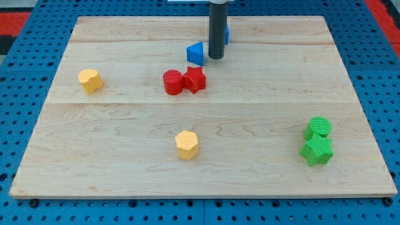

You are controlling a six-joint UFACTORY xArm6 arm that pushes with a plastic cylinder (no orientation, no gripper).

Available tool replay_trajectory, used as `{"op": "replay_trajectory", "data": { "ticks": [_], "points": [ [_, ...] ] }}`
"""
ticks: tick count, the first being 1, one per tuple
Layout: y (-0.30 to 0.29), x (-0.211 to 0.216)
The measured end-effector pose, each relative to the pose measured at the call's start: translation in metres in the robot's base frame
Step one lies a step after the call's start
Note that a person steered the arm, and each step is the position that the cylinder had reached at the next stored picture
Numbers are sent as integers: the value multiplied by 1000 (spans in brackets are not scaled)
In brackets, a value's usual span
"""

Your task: Place blue triangle parallel to the red star

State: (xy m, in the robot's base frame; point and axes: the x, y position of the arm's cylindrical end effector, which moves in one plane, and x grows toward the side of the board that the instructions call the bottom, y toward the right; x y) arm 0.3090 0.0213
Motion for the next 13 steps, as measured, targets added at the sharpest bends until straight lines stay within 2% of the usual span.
{"op": "replay_trajectory", "data": {
  "ticks": [1,2,3,4,7,9,11,12,13],
  "points": [
    [-17,-38],
    [-72,-44],
    [-76,-26],
    [-60,5],
    [55,3],
    [83,-20],
    [108,28],
    [126,30],
    [137,15]
  ]
}}
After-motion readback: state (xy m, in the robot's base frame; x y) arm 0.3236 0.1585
